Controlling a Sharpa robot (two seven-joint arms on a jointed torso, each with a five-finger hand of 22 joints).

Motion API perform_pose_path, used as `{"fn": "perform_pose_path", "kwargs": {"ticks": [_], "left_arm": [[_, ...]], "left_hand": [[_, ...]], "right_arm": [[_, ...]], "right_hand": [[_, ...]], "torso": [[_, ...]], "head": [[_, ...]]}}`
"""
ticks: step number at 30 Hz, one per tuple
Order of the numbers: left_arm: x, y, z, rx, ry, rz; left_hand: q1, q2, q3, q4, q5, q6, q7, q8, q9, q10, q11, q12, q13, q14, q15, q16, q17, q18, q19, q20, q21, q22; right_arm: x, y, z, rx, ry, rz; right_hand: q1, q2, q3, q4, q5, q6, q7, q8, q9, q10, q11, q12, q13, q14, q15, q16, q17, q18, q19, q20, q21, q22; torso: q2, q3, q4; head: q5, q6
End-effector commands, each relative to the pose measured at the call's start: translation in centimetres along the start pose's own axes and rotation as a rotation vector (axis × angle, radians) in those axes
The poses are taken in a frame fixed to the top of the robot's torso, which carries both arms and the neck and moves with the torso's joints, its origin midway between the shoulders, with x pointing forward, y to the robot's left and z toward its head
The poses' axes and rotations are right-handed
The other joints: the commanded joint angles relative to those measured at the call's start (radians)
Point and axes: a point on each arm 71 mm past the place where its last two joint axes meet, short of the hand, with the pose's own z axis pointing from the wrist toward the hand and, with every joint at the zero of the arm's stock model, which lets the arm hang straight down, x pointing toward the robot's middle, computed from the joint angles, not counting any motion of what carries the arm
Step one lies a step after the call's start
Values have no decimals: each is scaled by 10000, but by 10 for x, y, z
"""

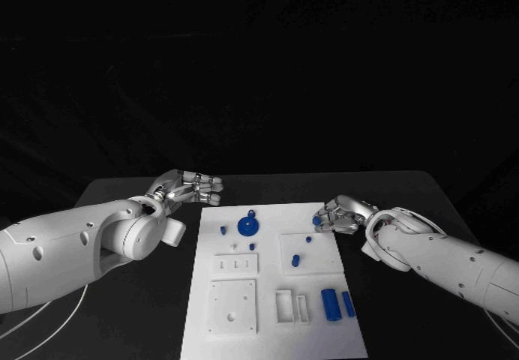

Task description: Assemble the parts on the task board

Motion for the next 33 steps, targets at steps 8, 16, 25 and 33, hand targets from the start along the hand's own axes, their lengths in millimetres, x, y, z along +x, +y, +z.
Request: {"fn": "perform_pose_path", "kwargs": {"ticks": [8,16,25,33], "left_arm": [[2,-1,1,70,176,-7],[1,-1,1,61,172,-3],[2,-1,1,44,196,-10],[2,-1,1,25,217,-15]], "left_hand": [[-29,-21,-5,-44,-45,-76,14,-36,6,-30,30,-21,-5,-58,22,-34,-8,46,6,34,23,15],[-13,-21,-3,-57,-50,-77,15,-35,7,-33,31,-21,-5,-59,22,-35,-9,47,5,33,27,20],[-13,-21,-3,-57,-50,-77,15,-35,7,-33,31,-21,-5,-59,22,-35,-9,47,5,33,27,20],[-13,-21,-3,-57,-50,-77,15,-35,7,-33,31,-21,-5,-59,22,-35,-9,47,5,33,27,20]], "right_arm": [[-1,-2,-1,12,-42,-74],[-1,-3,-2,1,-5,-124],[-1,-2,-1,-67,-10,-59],[2,0,0,-121,129,6]], "right_hand": [[507,-268,143,-508,484,-801,142,26,-8,-16,68,-84,-82,8,12,-19,-17,99,30,46,-34,963],[366,-373,945,-1091,632,-1032,177,21,-15,-47,80,-93,-105,-22,19,-50,-34,130,-7,62,12,964],[36,-317,2284,-1034,218,-146,31,40,5,-11,-34,-11,-38,2,-68,-15,2,79,-34,-12,135,974],[-85,-246,2788,-900,-182,80,-129,39,6,-14,-170,-2,16,10,-160,-29,16,-8,-59,-110,174,975]], "torso": [[-4,-2,9],[-3,1,3],[-4,-2,9],[-4,-4,7]], "head": [[-17,12],[-17,15],[-16,16],[-13,2]]}}
